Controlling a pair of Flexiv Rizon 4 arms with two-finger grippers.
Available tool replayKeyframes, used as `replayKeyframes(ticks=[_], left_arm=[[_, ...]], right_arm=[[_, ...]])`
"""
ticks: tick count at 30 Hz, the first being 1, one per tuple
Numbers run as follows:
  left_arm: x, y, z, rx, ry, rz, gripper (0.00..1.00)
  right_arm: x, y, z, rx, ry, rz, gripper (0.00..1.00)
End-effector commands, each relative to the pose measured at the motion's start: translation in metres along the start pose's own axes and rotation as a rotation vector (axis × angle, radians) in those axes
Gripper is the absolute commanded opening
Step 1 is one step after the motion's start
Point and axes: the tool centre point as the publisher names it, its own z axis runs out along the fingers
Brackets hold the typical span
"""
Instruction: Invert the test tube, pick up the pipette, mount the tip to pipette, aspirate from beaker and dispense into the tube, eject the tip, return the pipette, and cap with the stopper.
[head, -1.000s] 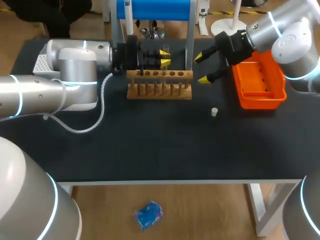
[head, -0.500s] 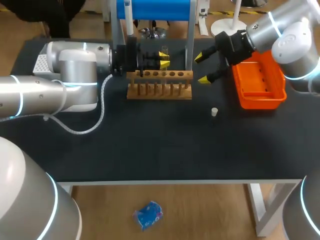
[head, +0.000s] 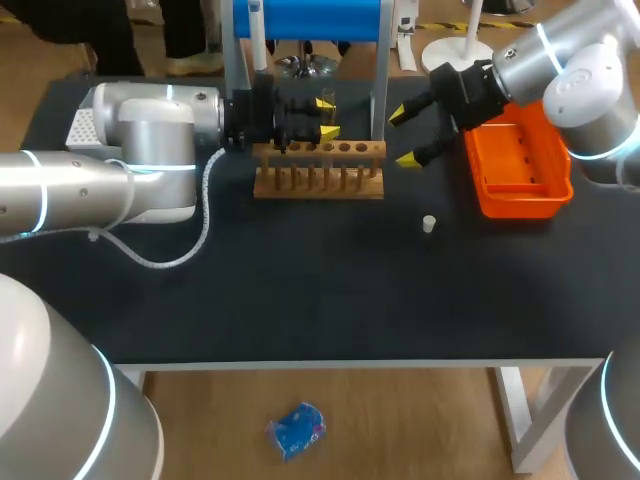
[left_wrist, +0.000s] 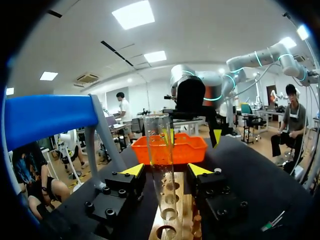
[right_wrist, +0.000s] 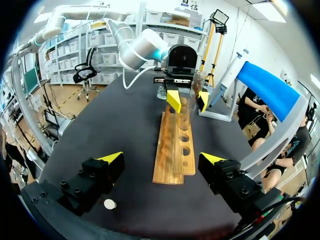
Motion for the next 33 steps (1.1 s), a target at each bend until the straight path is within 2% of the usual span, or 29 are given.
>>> replayKeyframes(ticks=[1,14,21,27,33], left_arm=[[0.001,-0.006,-0.01,-0.016,-0.018,-0.002,1.0],[0.001,-0.012,-0.07,-0.1,-0.125,-0.052,1.0],[0.005,-0.021,-0.111,-0.15,-0.246,-0.088,1.0],[0.019,-0.033,-0.143,-0.215,-0.38,-0.098,1.0],[0.021,-0.036,-0.146,-0.224,-0.383,-0.088,1.0]], right_arm=[[-0.001,0.0,0.0,0.001,0.002,-0.001,1.0],[-0.001,0.0,0.0,0.001,0.002,-0.001,1.0],[-0.001,0.0,0.0,0.001,0.002,-0.001,1.0],[-0.001,0.0,0.0,0.001,0.002,-0.001,1.0],[-0.001,0.0,0.0,0.001,0.002,-0.001,1.0]])
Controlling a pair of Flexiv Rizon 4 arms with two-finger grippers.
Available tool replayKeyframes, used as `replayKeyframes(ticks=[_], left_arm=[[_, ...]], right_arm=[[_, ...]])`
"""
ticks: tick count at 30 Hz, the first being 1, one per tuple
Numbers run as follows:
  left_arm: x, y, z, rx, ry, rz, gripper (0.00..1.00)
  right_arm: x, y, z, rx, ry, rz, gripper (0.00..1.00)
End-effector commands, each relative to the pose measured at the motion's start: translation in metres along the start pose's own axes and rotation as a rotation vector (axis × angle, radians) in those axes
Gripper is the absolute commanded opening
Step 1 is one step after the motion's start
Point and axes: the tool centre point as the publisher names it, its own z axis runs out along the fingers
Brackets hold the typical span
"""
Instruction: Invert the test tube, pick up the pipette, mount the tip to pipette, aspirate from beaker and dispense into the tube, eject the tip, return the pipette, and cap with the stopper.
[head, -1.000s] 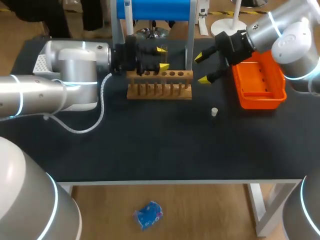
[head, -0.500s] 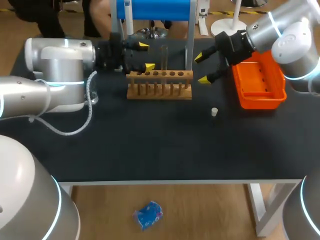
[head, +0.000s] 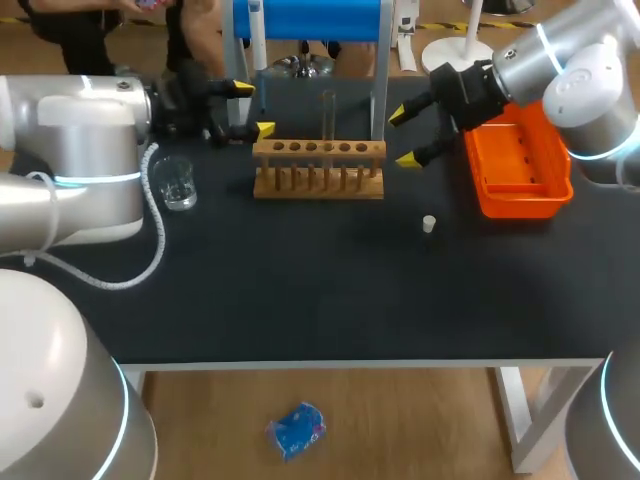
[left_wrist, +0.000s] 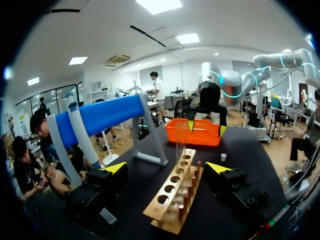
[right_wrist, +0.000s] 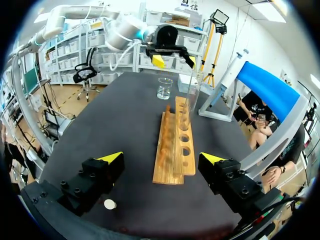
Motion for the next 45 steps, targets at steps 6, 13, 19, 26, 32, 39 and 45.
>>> replayKeyframes(ticks=[6,13,19,26,32,39,45], left_arm=[[0.009,-0.004,-0.016,-0.005,-0.071,-0.001,1.0],[0.009,-0.004,-0.016,-0.005,-0.071,-0.001,1.0],[0.003,-0.001,-0.025,-0.076,-0.106,-0.038,1.0],[-0.006,0.007,-0.053,-0.081,-0.13,-0.099,1.0],[-0.012,0.019,-0.078,-0.078,-0.166,-0.139,1.0],[-0.022,0.041,-0.111,-0.106,-0.302,-0.2,1.0],[-0.022,0.041,-0.111,-0.106,-0.302,-0.2,1.0]], right_arm=[[-0.001,0.0,0.0,0.001,0.002,-0.001,1.0],[-0.001,0.0,0.0,0.001,0.002,-0.001,1.0],[0.001,0.0,-0.001,-0.009,-0.007,0.004,1.0],[0.025,0.013,-0.01,-0.071,-0.063,0.032,1.0],[0.048,0.029,-0.017,-0.122,-0.08,0.033,1.0],[0.078,0.045,-0.024,-0.178,-0.038,0.027,1.0],[0.078,0.045,-0.024,-0.178,-0.038,0.027,1.0]])
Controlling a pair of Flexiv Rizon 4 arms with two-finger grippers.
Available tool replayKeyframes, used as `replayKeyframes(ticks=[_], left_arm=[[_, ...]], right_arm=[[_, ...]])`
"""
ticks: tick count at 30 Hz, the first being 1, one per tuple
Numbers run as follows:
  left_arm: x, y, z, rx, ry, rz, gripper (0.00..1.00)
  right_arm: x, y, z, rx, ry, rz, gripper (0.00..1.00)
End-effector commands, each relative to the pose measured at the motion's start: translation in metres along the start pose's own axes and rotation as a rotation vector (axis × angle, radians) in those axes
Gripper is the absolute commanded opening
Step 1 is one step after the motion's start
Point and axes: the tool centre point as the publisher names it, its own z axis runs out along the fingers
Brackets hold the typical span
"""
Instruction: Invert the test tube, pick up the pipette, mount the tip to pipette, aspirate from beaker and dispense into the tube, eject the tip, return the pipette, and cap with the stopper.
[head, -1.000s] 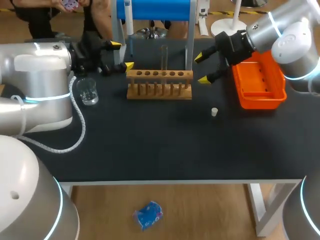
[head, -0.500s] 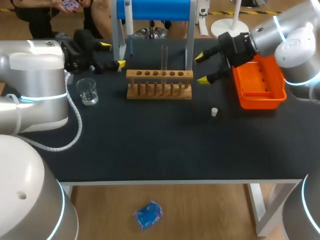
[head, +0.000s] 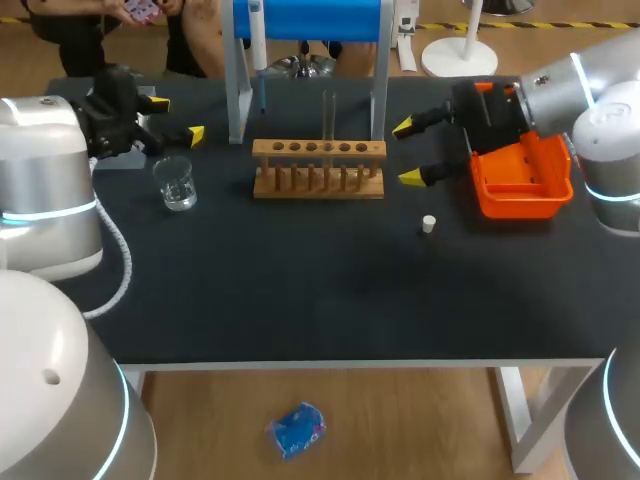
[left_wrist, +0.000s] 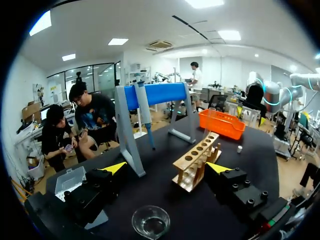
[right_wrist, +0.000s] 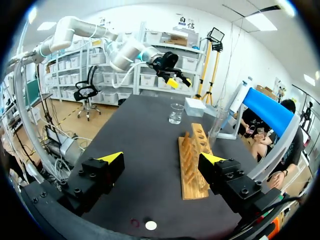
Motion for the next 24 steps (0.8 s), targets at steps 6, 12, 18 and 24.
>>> replayKeyframes(ticks=[6,12,18,24], left_arm=[[0.005,0.001,-0.001,0.006,-0.023,-0.001,1.0],[-0.006,0.003,-0.007,0.03,-0.029,-0.078,1.0],[-0.028,0.016,-0.024,0.044,-0.043,-0.15,1.0],[-0.05,0.032,-0.033,0.047,-0.08,-0.13,1.0]], right_arm=[[0.004,0.001,-0.002,0.001,-0.007,-0.001,1.0],[0.025,0.0,0.012,-0.098,0.052,0.009,1.0],[0.056,0.003,0.021,-0.196,0.093,0.011,1.0],[0.08,0.007,0.029,-0.278,0.13,0.03,1.0]])
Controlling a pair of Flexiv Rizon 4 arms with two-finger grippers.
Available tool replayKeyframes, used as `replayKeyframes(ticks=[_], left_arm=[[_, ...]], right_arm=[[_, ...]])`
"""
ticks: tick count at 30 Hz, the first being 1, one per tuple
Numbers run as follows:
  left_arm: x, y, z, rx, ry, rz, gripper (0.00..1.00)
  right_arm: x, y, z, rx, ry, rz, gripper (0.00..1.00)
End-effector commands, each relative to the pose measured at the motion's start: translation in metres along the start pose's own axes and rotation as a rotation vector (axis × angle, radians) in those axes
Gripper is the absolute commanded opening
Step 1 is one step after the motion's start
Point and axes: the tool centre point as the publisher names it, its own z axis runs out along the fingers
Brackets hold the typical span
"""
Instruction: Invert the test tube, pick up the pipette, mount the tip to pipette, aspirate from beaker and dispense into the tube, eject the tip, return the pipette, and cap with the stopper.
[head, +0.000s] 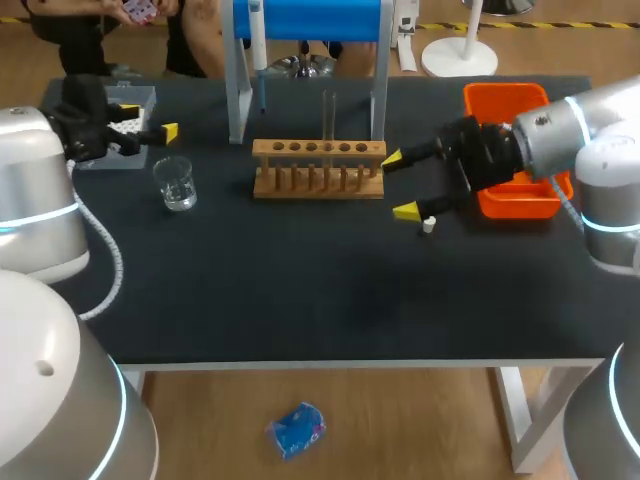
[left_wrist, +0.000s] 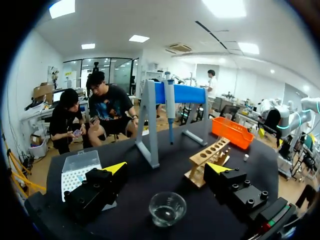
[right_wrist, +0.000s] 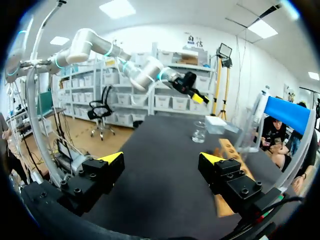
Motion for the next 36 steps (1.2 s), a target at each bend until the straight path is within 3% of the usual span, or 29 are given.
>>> replayKeyframes(ticks=[1,14,23,29,36], left_arm=[[-0.014,0.01,-0.006,0.025,-0.007,0.013,1.0],[-0.061,0.034,-0.008,-0.08,-0.103,0.009,1.0],[-0.095,0.036,-0.002,-0.16,-0.12,0.003,1.0],[-0.121,0.047,0.009,-0.217,-0.151,0.027,1.0],[-0.137,0.05,0.018,-0.214,-0.169,0.015,1.0]], right_arm=[[0.015,-0.004,0.004,-0.065,0.007,0.007,1.0],[0.044,-0.01,0.014,-0.137,0.05,0.04,1.0],[0.044,-0.01,0.014,-0.137,0.05,0.04,1.0],[0.044,-0.01,0.014,-0.137,0.05,0.04,1.0],[0.044,-0.01,0.014,-0.137,0.05,0.04,1.0]])
